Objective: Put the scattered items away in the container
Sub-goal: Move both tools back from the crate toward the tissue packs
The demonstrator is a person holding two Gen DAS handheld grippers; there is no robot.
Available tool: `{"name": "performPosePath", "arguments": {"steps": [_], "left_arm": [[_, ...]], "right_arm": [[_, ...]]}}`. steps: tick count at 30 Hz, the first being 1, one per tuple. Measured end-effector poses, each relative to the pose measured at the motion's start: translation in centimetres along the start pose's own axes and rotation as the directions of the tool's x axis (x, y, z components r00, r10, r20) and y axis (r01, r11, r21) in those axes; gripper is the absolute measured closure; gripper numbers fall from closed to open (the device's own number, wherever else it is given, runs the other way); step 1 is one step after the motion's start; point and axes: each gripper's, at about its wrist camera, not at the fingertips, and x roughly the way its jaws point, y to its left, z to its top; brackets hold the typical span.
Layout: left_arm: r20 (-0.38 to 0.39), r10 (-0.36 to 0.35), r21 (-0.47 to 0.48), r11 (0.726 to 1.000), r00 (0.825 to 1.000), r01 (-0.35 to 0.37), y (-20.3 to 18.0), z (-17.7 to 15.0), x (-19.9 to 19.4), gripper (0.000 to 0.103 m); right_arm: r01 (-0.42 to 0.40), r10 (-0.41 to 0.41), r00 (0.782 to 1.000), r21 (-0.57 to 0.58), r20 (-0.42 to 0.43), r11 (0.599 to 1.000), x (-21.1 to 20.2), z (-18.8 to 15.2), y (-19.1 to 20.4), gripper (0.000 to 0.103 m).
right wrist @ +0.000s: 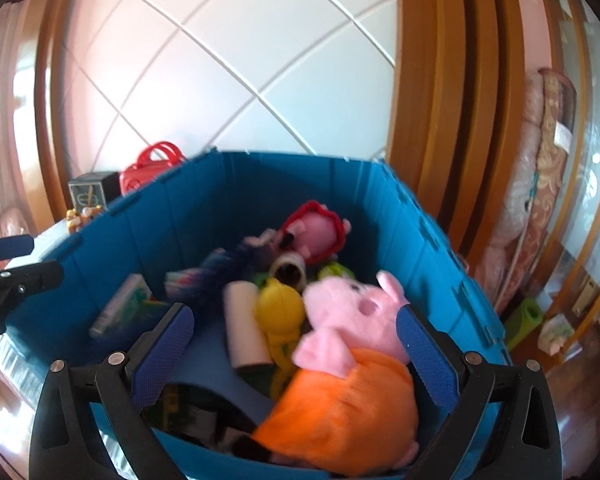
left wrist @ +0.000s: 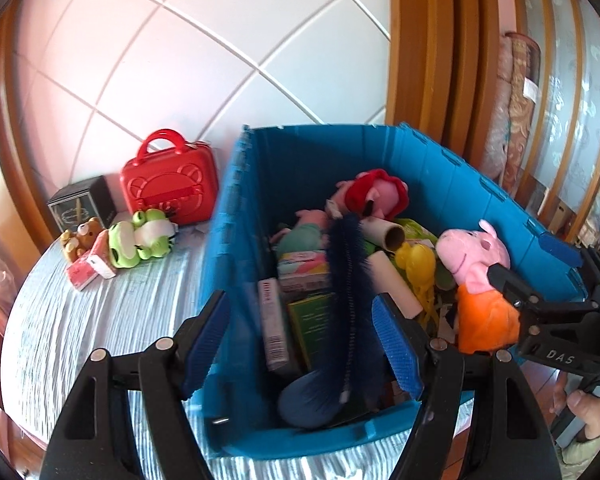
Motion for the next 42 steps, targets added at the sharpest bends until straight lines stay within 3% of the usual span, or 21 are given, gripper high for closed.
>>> {"name": "performPosePath", "arguments": {"steps": [7, 11, 14, 20, 26, 34, 42], "left_arm": [[0.071, -0.015, -0.049, 0.999, 0.997, 0.019, 7.2, -1.1, -3.7, 0.03], [0.082, -0.016, -0.074, 0.997, 0.996, 0.022, 13.1, -2.5, -5.6, 0.03], [0.08, 0.021, -0.087, 0.996, 0.997, -0.014, 18.3, -4.0, -7.0, 0.03], [0.029, 0.111, -0.121, 0.987, 0.993, -0.106, 28.7, -7.5, -8.7, 0.03], [-0.037, 0.133, -0.183, 0.974, 0.99, -0.137, 35.0, -9.9, -8.2, 0.03], [-0.091, 0.19, -0.24, 0.948, 0.977, -0.207, 40.3, -10.9, -6.1, 0.03], [-0.175, 0.269, -0.291, 0.905, 0.947, -0.311, 45.5, -10.7, -2.2, 0.03]], "right_arm": [[-0.002, 0.005, 0.999, -0.058, 0.054, 0.998, -2.5, 1.9, 6.7, 0.0], [-0.006, 0.013, 0.997, -0.089, 0.076, 0.996, -4.1, 2.5, 12.6, 0.0], [-0.012, 0.021, 0.997, -0.111, 0.076, 0.994, -4.7, 2.9, 18.0, 0.0], [-0.076, 0.083, 0.995, -0.116, 0.051, 0.99, -4.6, 2.3, 28.6, 0.0], [-0.146, 0.142, 0.989, -0.137, -0.034, 0.98, -2.9, 1.4, 36.4, 0.0], [-0.215, 0.203, 0.976, -0.179, -0.081, 0.96, 0.7, 1.9, 41.6, 0.0], [-0.289, 0.273, 0.954, -0.131, -0.124, 0.948, 7.0, 2.8, 42.1, 0.0]]}}
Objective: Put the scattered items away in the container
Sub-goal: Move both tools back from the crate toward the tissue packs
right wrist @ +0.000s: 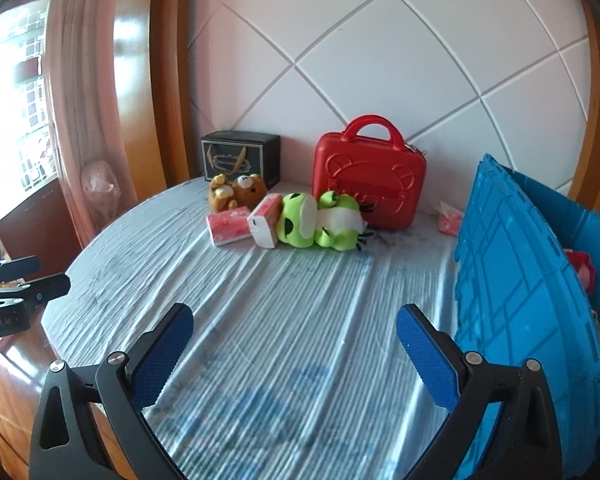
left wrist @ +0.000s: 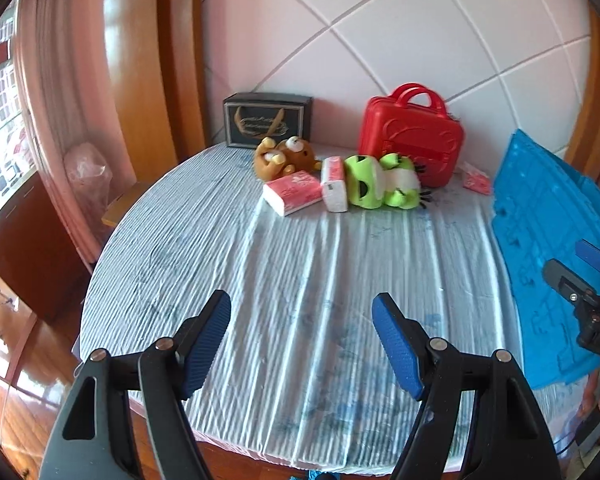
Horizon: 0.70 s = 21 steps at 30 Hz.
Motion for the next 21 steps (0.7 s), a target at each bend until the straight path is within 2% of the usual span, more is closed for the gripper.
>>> {"name": "performPosePath", "arguments": {"steps": [4, 9, 17, 21], "left_arm": [[-0.027, 0.024, -0.031, 0.999, 0.999, -0.025, 1.8, 0.9, 2.5, 0.03], [-0.053, 0.022, -0.035, 0.999, 0.998, -0.024, 3.8, 3.0, 5.6, 0.03], [-0.067, -0.08, 0.054, 0.995, 0.995, 0.084, 7.8, 7.9, 11.4, 0.03], [-0.105, -0.107, 0.094, 0.989, 0.989, 0.117, 9.7, 10.2, 15.2, 0.03]], "right_arm": [[-0.002, 0.002, 0.999, 0.019, -0.043, 1.0, 3.6, 0.9, -0.4, 0.0], [-0.012, 0.011, 0.997, -0.006, -0.081, 1.0, 6.7, 2.2, 1.1, 0.0], [0.08, -0.067, 0.99, 0.097, -0.128, 0.992, 11.7, 4.3, 3.7, 0.0], [0.123, -0.102, 0.982, 0.132, -0.161, 0.984, 15.4, 5.5, 6.1, 0.0]]}}
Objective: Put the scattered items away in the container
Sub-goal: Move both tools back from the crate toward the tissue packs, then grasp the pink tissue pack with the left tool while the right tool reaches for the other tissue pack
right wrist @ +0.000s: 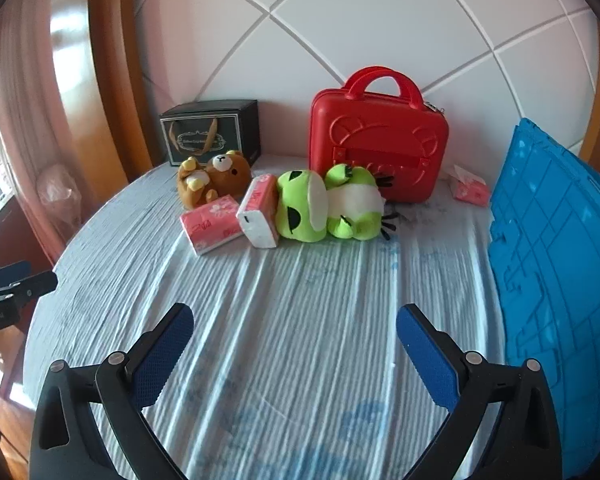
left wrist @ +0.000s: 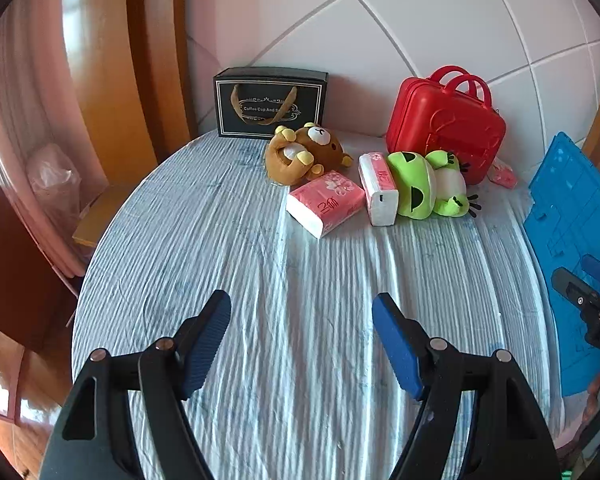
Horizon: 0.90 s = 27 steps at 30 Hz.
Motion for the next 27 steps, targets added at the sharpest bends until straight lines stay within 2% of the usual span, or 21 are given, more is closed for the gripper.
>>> {"name": "performPosePath", "arguments": {"steps": [4, 11, 21, 24, 27], "left_arm": [[-0.009, -0.016, 0.053, 0.998, 1.0, 0.017, 1.3, 2.5, 2.8, 0.03], [-0.052, -0.096, 0.135, 0.985, 0.994, 0.103, 1.8, 6.4, 10.1, 0.03], [-0.168, -0.156, 0.244, 0.95, 0.973, 0.194, -1.1, 9.3, 23.8, 0.03], [-0.193, -0.142, 0.271, 0.943, 0.971, 0.191, -1.6, 9.4, 26.6, 0.03], [-0.209, -0.181, 0.258, 0.938, 0.961, 0.233, -2.0, 9.6, 28.3, 0.027]], "right_arm": [[0.0, 0.001, 0.999, 0.023, -0.04, 1.0, 3.5, 1.3, 2.7, 0.0], [0.006, -0.003, 0.994, 0.026, -0.113, 1.0, 11.5, 3.6, 5.1, 0.0], [-0.002, 0.02, 0.984, 0.099, -0.178, 0.995, 23.3, 6.6, 5.7, 0.0], [0.01, 0.014, 0.982, 0.125, -0.188, 0.992, 25.9, 6.8, 5.6, 0.0], [0.009, 0.024, 0.977, 0.152, -0.214, 0.988, 28.5, 6.8, 5.2, 0.0]]}}
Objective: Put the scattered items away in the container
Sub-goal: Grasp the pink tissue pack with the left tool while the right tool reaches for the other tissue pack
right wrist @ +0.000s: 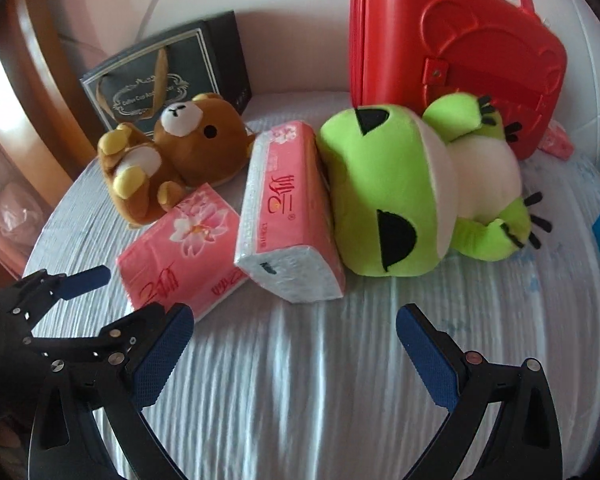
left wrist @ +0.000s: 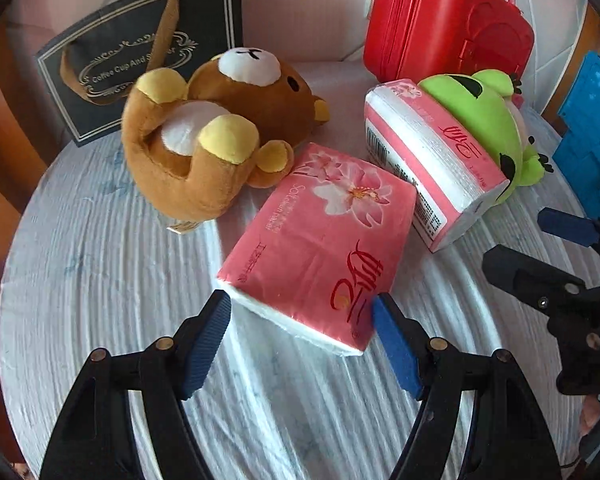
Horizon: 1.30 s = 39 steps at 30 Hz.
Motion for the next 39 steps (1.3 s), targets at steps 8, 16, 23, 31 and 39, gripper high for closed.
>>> {"name": "performPosePath", "arguments": {"steps": [8, 16, 23, 31, 39], "left_arm": [[-0.01, 0.056, 0.021, 0.998, 0.998, -0.056, -0.6, 1.6, 3.2, 0.02], [0.0, 0.065, -0.027, 0.998, 0.998, -0.065, -0.3, 1.9, 4.0, 0.027], [-0.048, -0.035, -0.03, 0.999, 0.998, 0.034, -1.5, -2.2, 0.7, 0.053], [0.031, 0.028, -0.016, 0.999, 0.999, -0.028, -0.4, -2.5, -5.2, 0.038], [0.026, 0.186, -0.127, 0.975, 0.982, -0.181, 4.2, 3.8, -0.3, 0.034]], "right_arm": [[-0.001, 0.001, 1.0, 0.01, -0.016, 1.0, 3.2, 1.7, -0.6, 0.001], [-0.006, 0.008, 0.999, 0.047, -0.042, 0.999, 5.4, 2.4, -2.2, 0.026], [-0.053, 0.056, 0.998, 0.094, -0.031, 0.994, 2.8, 0.4, -3.5, 0.048], [-0.008, 0.016, 0.999, 0.156, -0.048, 0.988, 0.3, -1.8, -5.8, 0.036], [-0.025, 0.028, 0.999, 0.113, -0.023, 0.993, -1.4, -1.8, -4.7, 0.026]]}}
